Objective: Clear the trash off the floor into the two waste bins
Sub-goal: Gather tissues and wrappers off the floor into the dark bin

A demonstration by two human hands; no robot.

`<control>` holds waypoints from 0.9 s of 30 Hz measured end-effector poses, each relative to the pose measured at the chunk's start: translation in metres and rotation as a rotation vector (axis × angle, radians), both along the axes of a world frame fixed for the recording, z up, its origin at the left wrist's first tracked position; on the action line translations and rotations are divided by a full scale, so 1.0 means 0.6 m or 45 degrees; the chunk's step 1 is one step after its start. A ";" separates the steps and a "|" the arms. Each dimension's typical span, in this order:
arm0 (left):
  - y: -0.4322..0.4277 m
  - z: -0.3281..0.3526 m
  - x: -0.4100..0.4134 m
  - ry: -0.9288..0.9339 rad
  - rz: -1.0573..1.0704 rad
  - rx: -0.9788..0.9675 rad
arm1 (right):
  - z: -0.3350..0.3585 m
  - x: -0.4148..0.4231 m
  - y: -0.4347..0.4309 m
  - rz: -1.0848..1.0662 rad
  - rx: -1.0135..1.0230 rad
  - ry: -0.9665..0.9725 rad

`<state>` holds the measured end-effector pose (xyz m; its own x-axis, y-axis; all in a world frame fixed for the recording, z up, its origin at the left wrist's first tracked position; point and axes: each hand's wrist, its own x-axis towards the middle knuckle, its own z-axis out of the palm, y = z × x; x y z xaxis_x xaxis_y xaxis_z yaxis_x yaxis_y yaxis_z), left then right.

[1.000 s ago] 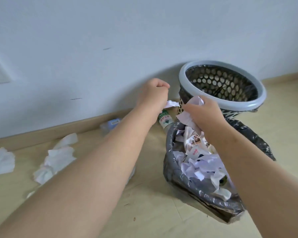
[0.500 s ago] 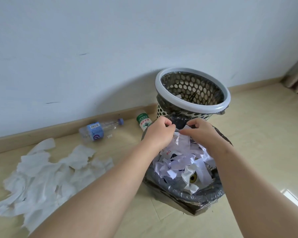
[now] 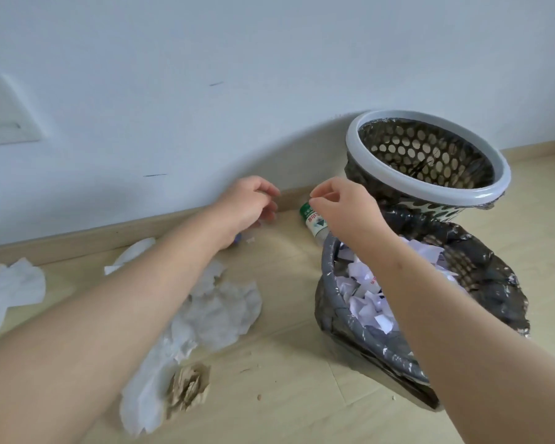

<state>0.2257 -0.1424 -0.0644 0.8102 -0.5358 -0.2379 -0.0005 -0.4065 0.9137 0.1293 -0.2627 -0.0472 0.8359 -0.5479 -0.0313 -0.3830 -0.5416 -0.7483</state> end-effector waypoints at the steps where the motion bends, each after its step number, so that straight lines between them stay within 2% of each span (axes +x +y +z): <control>1: 0.028 -0.012 0.013 0.000 0.037 0.060 | -0.007 0.010 0.017 0.058 -0.009 0.019; 7: 0.142 -0.077 0.045 -0.090 0.115 0.250 | -0.073 0.050 0.120 0.396 -0.059 0.201; 11: 0.226 -0.147 0.025 -0.197 0.001 0.428 | -0.163 0.047 0.195 0.789 -0.170 0.594; 13: 0.273 -0.191 0.000 -0.258 -0.092 0.518 | -0.204 0.037 0.225 0.997 -0.315 0.730; 17: 0.352 -0.274 -0.056 -0.569 -0.373 0.616 | -0.264 -0.002 0.270 1.264 -0.535 0.736; 19: 0.385 -0.311 -0.074 -0.748 -0.610 0.758 | -0.290 -0.018 0.287 1.370 -0.595 0.730; 22: 0.422 -0.350 -0.088 -0.749 -0.871 1.004 | -0.327 -0.030 0.296 1.473 -0.685 0.753; 25: 0.447 -0.381 -0.086 -0.738 -0.963 1.083 | -0.352 -0.034 0.299 1.464 -0.654 0.663; 27: 0.453 -0.390 -0.084 -0.759 -0.922 1.043 | -0.373 -0.035 0.298 1.442 -0.769 0.593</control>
<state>0.1754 0.1292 -0.2987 0.4871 -0.7715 -0.4092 -0.7893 -0.5894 0.1718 0.1086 -0.0836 -0.2710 0.8104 0.3952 -0.4326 0.3355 -0.9183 -0.2103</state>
